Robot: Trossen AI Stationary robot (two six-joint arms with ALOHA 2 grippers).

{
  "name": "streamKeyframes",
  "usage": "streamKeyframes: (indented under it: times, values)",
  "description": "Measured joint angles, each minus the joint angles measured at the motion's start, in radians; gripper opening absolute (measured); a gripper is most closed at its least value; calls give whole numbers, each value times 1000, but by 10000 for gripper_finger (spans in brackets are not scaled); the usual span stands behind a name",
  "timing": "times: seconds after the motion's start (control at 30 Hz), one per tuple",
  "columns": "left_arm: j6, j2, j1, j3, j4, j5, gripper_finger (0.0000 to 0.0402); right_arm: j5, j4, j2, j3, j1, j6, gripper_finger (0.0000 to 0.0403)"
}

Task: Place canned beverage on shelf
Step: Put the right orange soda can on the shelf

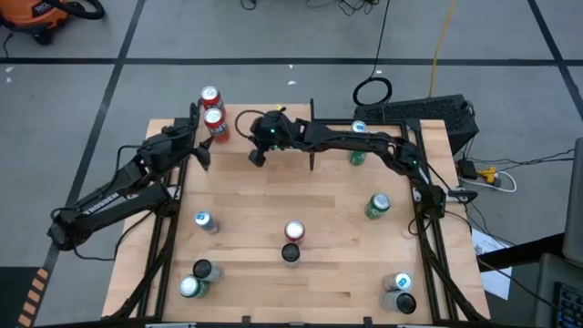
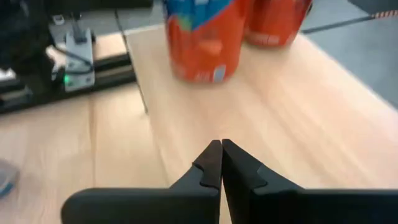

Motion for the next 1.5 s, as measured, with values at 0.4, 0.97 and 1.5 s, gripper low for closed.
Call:
streamKeyframes:
  times: [0.4,0.97,1.5]
  values:
    - [-15,-100,-4,0,-50,251,73,5,392,-357,-595,23,53,0]
    - [80,139,-234,-1,144,175,0,134,605,-589,-935,101,37,0]
    - [52,325,-313,-1,322,-205,0,134,602,-589,-935,101,32,0]
